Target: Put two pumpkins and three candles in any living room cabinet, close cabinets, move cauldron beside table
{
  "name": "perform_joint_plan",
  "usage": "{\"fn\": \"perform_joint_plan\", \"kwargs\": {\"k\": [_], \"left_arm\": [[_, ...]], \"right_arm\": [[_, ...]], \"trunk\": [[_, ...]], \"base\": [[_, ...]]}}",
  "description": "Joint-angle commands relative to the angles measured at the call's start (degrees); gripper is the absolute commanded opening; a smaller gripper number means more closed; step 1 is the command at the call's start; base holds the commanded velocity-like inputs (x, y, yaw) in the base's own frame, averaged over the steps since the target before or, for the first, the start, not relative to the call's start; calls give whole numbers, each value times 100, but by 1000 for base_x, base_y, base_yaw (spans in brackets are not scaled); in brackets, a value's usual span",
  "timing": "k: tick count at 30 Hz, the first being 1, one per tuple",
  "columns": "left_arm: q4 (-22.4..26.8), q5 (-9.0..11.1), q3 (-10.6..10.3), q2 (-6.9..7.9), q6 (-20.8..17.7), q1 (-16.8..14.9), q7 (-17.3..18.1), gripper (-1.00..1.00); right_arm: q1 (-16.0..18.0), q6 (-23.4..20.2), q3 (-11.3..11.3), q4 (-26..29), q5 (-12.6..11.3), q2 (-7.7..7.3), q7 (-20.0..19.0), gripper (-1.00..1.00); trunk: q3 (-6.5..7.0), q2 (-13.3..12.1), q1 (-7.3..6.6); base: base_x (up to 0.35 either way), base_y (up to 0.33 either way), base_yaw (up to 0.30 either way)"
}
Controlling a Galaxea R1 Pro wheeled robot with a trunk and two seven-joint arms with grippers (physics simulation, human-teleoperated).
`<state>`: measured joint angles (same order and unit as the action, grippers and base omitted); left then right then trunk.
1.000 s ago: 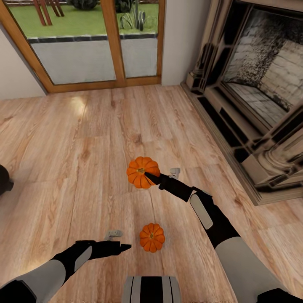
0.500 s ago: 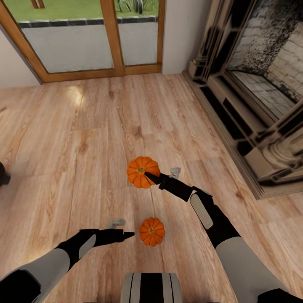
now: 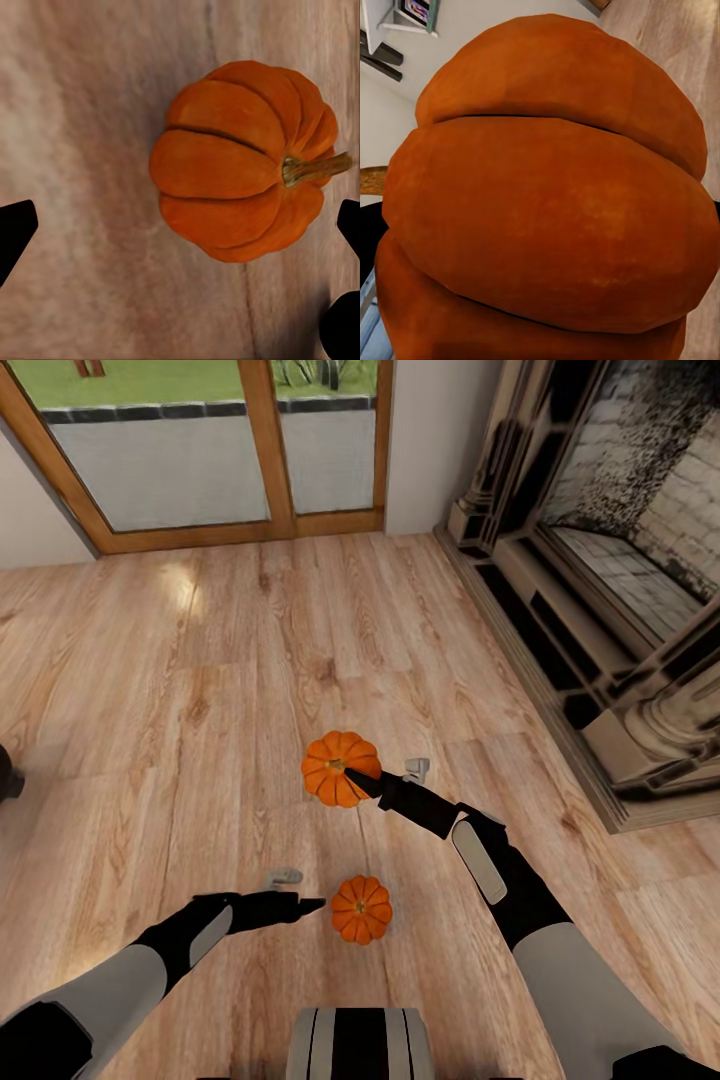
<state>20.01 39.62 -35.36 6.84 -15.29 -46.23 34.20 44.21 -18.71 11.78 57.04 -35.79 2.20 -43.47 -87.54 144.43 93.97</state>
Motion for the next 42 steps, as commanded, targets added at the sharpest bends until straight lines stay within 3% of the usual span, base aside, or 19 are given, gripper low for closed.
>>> {"fn": "perform_joint_plan", "kwargs": {"k": [1, 14, 34, 42], "left_arm": [[4, -3, 1, -7, 0, 0, -2, 100], [-32, -5, 2, -14, 0, 0, -26, 100], [-84, -7, -24, -11, 0, 9, -151, 100], [-93, -16, -41, -50, -7, 9, -143, 100]], "right_arm": [[0, -1, 0, 1, -1, 0, 6, -100], [0, -3, 0, 1, -6, 0, 6, -100], [0, -10, -9, 1, -6, -9, 14, -100], [0, -10, -9, 1, -12, -9, 13, -100]], "trunk": [[0, 0, 0], [0, 0, 0], [0, 0, 0], [-177, 11, 21]], "base": [[5, -43, 0], [170, -176, 0], [10, -7, 0], [0, 0, 0]]}}
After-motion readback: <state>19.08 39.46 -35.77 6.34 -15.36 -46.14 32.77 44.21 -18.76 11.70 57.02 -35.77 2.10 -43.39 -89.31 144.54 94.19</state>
